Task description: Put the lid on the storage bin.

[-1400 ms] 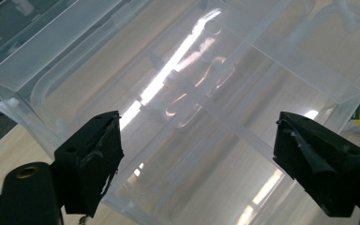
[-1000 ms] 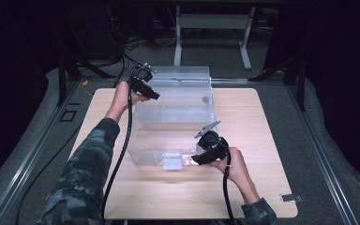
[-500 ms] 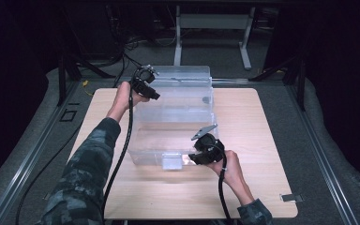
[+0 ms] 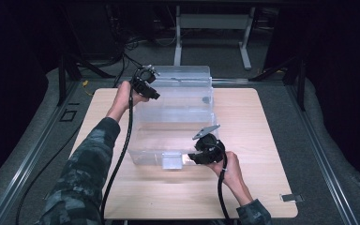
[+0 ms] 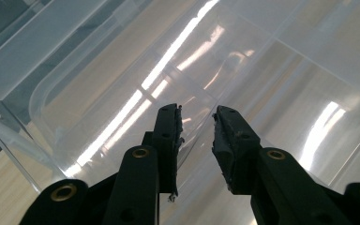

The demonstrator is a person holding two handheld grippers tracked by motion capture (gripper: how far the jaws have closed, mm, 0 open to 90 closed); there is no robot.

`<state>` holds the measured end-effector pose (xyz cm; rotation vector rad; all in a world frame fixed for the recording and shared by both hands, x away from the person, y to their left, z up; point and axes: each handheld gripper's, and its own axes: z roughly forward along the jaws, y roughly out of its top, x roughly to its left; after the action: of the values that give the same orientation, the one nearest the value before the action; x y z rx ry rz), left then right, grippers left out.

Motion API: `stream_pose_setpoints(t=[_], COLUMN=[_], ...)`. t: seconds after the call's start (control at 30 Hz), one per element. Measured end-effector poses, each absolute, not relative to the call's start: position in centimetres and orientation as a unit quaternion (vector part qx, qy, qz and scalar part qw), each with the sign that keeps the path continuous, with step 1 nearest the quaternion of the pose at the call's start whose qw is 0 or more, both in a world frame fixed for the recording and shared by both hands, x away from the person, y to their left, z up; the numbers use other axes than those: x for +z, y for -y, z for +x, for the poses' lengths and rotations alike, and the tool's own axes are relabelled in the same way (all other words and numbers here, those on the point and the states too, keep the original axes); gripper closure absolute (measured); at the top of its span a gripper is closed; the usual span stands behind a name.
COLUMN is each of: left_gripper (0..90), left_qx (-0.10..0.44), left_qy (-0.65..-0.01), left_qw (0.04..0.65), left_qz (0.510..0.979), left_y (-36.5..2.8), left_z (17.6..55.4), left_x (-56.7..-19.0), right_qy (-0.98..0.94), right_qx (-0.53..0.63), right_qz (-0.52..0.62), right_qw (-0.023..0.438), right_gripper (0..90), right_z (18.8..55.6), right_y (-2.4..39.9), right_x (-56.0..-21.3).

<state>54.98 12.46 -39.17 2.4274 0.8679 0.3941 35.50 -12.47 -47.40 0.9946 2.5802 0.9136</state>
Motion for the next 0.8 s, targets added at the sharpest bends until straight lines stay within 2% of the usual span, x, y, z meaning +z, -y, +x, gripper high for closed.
stream_pose_setpoints(t=[0.37,0.43,0.53,0.8], left_gripper=[72.2,73.0,73.4,75.1], left_qx=[0.144,0.143,0.143,0.14], left_qy=[-0.328,-0.324,-0.323,-0.321], left_qw=[0.254,0.253,0.253,0.256], left_qz=[0.898,0.9,0.901,0.901], left_y=[-12.1,-12.1,-12.1,-12.2], left_z=[54.8,54.6,54.5,54.3], left_x=[-38.8,-38.7,-38.6,-38.4], right_qy=[-0.875,-0.886,-0.883,-0.879], right_qx=[0.316,0.28,0.288,0.291], right_qz=[0.346,0.347,0.35,0.354], right_qw=[0.117,0.126,0.12,0.134], right_gripper=[55.6,50.9,55.1,54.4], right_z=[35.4,35.9,35.8,35.5], right_y=[12.4,11.7,12.1,12.1], right_x=[-47.6,-49.1,-48.5,-48.4])
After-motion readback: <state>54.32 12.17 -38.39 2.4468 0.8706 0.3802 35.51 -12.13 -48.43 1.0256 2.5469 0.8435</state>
